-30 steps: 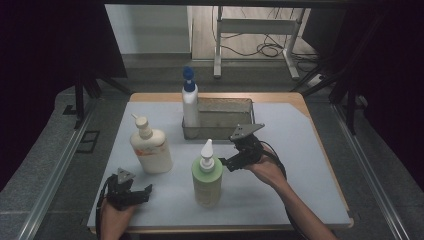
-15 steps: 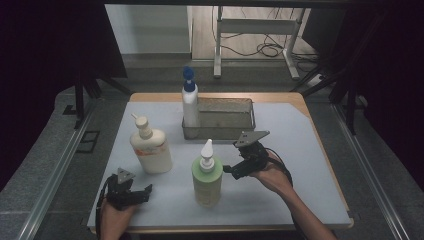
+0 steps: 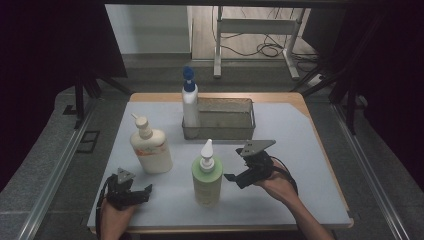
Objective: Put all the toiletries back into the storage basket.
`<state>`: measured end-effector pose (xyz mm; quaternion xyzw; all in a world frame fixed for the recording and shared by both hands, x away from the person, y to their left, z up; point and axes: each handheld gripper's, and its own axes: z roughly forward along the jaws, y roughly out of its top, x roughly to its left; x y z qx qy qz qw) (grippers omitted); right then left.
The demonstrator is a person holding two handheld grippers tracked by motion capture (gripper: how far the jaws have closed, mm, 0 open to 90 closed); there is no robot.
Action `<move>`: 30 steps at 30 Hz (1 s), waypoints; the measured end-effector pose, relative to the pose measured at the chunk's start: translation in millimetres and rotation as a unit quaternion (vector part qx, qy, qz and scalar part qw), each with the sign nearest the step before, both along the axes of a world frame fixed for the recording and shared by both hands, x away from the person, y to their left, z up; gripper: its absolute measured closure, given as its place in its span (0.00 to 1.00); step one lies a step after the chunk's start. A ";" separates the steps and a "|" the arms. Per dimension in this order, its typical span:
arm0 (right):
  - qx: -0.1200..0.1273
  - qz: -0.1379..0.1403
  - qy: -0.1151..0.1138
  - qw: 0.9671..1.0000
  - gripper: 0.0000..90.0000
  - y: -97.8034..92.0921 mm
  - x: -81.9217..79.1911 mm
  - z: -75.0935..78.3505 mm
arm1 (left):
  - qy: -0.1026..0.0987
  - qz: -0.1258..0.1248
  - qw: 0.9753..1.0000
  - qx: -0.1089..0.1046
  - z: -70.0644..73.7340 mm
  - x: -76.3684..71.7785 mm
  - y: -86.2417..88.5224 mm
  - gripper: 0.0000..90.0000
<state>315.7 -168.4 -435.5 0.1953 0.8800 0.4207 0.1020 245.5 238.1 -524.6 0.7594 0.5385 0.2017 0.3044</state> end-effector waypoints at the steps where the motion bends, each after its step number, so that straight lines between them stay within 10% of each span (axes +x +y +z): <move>1: 0.001 0.001 0.002 1.000 0.06 -0.6 -1.3 -0.5 | 0.000 0.000 1.000 0.000 0.0 0.0 0.0 0.12; 30: 0.011 0.047 0.042 0.998 0.00 23.9 -42.4 -4.7 | 0.000 0.002 1.000 0.000 -0.1 -0.3 -0.4 0.12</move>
